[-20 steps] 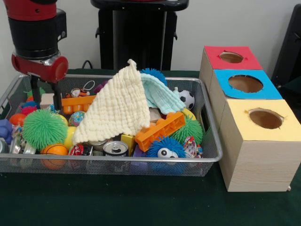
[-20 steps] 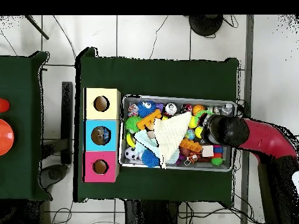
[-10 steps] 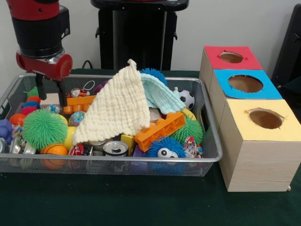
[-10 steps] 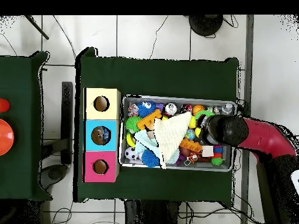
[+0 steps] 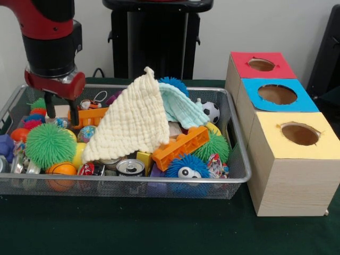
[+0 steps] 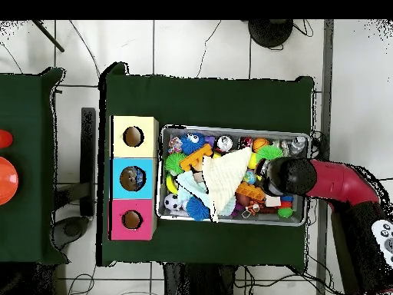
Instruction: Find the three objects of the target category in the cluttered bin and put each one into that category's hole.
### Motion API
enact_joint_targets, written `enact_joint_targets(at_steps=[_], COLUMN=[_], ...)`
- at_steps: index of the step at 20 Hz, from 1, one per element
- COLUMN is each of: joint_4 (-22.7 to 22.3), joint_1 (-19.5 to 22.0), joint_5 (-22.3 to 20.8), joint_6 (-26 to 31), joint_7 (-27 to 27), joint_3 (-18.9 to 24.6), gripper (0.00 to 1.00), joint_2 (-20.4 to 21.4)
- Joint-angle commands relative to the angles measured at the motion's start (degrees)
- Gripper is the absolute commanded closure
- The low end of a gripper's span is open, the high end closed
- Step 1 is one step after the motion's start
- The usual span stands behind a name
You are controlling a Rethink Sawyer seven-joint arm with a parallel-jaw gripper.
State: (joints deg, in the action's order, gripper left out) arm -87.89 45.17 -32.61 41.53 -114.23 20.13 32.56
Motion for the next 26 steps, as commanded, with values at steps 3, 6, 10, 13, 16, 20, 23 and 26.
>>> enact_joint_targets(at_steps=[3,6,10,13,16,20,23,26], joint_4=[1.4,2.0,2.5,2.7,2.6,1.5,2.1,2.4], joint_1=[-0.2,-1.6,-4.2,-4.6,-6.4,-11.3,-12.9,-13.6], joint_5=[-11.0,-14.1,-17.2,-17.6,-18.5,-19.5,-18.7,-17.0], joint_6=[-3.9,-6.1,-7.4,-8.4,-9.9,-12.7,-14.3,-15.1], joint_7=[12.5,8.7,4.0,2.8,-0.8,-9.5,-11.1,-10.3], joint_3=[0.9,-0.7,-3.4,-4.0,-5.8,-10.7,-12.9,-14.1], gripper=[0.0,0.0,0.0,0.0,0.0,0.0,0.0,0.0], joint_2=[-7.0,-7.8,-7.5,-8.4,-9.0,-8.5,-9.6,-10.4])
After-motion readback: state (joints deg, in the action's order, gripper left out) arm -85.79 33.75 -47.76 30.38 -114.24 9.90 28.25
